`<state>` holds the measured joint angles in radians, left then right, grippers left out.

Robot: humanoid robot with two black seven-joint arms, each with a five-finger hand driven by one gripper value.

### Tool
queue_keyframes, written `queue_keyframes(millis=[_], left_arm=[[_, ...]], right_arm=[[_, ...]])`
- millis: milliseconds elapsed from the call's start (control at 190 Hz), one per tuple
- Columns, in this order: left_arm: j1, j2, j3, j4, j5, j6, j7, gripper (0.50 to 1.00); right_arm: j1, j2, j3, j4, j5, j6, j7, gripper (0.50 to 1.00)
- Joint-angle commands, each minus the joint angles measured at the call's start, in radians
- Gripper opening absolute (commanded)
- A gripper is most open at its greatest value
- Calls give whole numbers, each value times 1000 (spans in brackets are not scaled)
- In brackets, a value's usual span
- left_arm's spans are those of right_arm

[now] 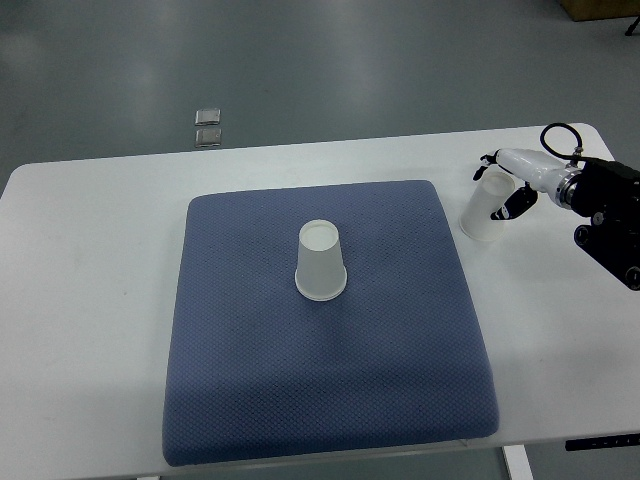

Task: Stack paper cups
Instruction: 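Lower the right hand and close its fingers around the cup, then lift the held cup and carry it over the cup on the pad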

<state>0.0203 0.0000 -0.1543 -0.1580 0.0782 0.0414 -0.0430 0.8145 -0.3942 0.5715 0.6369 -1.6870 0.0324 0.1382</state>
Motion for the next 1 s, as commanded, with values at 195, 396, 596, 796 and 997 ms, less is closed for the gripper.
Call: queue_keyframes(millis=[195, 396, 596, 796, 997], left_arm=[[0, 0, 1, 0, 0, 0, 0, 1000], [0, 0, -1, 0, 0, 0, 0, 1000], [0, 0, -1, 0, 0, 0, 0, 1000], [0, 0, 1, 0, 0, 0, 0, 1000], [0, 0, 1, 0, 0, 0, 0, 1000]], right_arm=[[-2, -11, -12, -6, -10, 0, 4, 891], [0, -17, -12, -6, -11, 3, 4, 770], [0, -17, -12, -6, -11, 7, 3, 531], [8, -21, -9, 1, -8, 3, 3, 500], [66, -74, -5, 122, 10, 12, 4, 500]])
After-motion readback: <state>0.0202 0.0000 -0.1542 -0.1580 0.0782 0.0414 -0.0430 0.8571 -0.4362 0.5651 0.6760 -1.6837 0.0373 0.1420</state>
